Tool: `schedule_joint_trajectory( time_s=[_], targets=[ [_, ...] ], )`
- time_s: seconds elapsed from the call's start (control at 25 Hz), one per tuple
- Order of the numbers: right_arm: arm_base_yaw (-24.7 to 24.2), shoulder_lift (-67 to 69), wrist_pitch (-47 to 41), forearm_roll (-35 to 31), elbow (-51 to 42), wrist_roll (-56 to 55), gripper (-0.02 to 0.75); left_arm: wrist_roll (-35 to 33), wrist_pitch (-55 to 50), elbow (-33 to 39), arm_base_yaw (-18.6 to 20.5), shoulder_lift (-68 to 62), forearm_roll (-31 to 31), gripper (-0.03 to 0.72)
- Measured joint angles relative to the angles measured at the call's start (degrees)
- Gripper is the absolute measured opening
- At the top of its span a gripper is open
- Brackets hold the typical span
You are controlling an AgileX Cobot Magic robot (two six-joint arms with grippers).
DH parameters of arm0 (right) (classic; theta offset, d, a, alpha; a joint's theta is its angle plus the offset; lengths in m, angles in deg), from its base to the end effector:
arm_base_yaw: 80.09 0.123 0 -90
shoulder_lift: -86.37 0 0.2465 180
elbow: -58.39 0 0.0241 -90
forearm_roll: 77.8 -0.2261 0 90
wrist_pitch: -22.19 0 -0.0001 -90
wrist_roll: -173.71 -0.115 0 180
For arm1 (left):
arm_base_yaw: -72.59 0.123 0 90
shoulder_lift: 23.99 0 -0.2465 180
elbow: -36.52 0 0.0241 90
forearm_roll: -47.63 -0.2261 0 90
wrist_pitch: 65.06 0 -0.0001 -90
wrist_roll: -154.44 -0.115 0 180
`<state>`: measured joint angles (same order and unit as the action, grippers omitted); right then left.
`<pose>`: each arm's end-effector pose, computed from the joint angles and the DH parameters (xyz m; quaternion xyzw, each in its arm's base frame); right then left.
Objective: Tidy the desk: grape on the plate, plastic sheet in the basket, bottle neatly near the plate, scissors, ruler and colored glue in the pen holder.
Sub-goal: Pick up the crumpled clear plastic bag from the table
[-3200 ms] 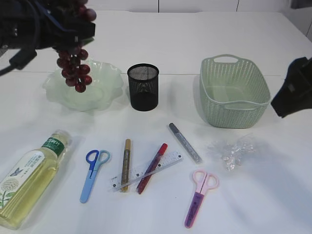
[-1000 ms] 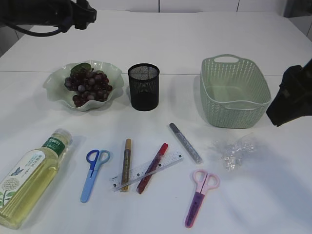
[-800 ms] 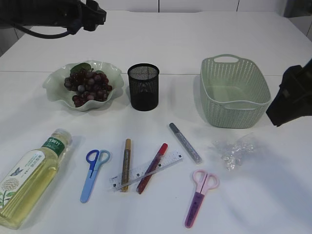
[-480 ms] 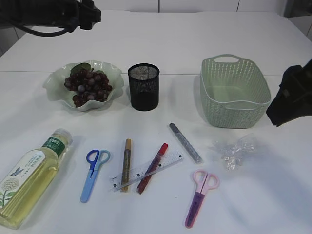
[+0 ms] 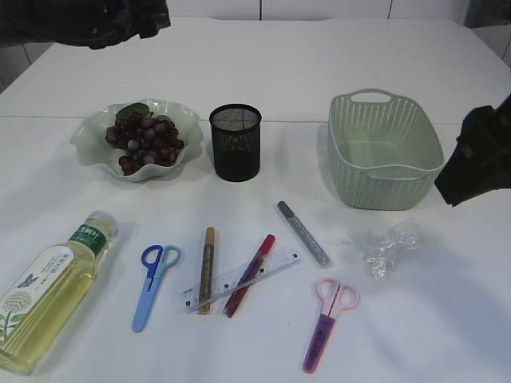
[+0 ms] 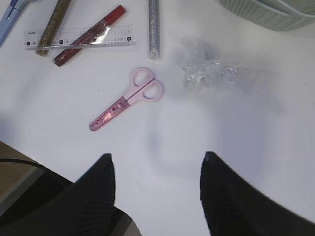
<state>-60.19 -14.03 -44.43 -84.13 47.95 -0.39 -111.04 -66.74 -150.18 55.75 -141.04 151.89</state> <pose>0.2096 0.0882 0.2844 -0.2074 0.9557 0.0783 0.1939 0.4207 -0.1308 0.2473 -0.0057 0.8188 -0.1867 0.5429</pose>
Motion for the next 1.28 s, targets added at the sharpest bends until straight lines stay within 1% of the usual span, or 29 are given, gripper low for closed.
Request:
schedule_joint_trajectory(
  time_s=[0.16, 0.24, 0.28, 0.4, 0.44, 0.52, 0.56, 0.64, 0.8, 0.92, 1.0, 1.16, 1.28],
  targets=[
    [0.0, 0.0, 0.0, 0.0, 0.0, 0.0, 0.438, 8.3, -9.0, 0.0, 0.0, -0.1, 0.0, 0.468],
    [0.0, 0.0, 0.0, 0.0, 0.0, 0.0, 0.438, 13.8, -15.0, 0.0, 0.0, -0.9, -2.2, 0.466],
    [0.0, 0.0, 0.0, 0.0, 0.0, 0.0, 0.437, 17.4, -18.0, 0.0, 0.0, -1.5, -4.6, 0.464],
    [0.0, 0.0, 0.0, 0.0, 0.0, 0.0, 0.437, 26.9, -25.0, 0.0, 0.0, -2.9, -15.4, 0.453],
    [0.0, 0.0, 0.0, 0.0, 0.0, 0.0, 0.437, 29.8, -27.0, 0.0, 0.0, -3.1, -20.7, 0.446],
    [0.0, 0.0, 0.0, 0.0, 0.0, 0.0, 0.437, 34.1, -30.3, 0.0, 0.1, -3.1, -27.7, 0.435],
    [0.0, 0.0, 0.0, -0.1, 0.0, 0.0, 0.437, 36.1, -32.0, 0.0, 0.1, -3.1, -32.3, 0.431],
    [0.0, 0.0, 0.0, -0.1, 0.0, 0.0, 0.437, 40.1, -34.7, 0.0, 0.1, -3.1, -38.6, 0.428],
    [0.0, 0.1, 0.1, -0.1, 0.0, 0.0, 0.437, 49.3, -39.7, 0.0, 0.1, -3.1, -53.5, 0.426],
    [0.0, 1.0, 1.4, -0.4, 0.0, 0.0, 0.437, 54.6, -42.5, 0.0, 0.1, -2.3, -63.7, 0.426],
    [0.0, 2.4, 2.2, -1.1, 0.1, 0.0, 0.437, 58.7, -44.7, 0.0, 0.1, -1.2, -71.5, 0.426],
    [0.0, 6.3, 2.8, -2.5, 0.1, -0.2, 0.437, 64.3, -48.1, 0.0, 0.1, 1.2, -83.5, 0.410],
    [0.0, 10.1, 3.9, -2.3, 0.1, -1.2, 0.437, 67.5, -51.0, 0.0, 0.5, 2.9, -89.5, 0.405]
  ],
)
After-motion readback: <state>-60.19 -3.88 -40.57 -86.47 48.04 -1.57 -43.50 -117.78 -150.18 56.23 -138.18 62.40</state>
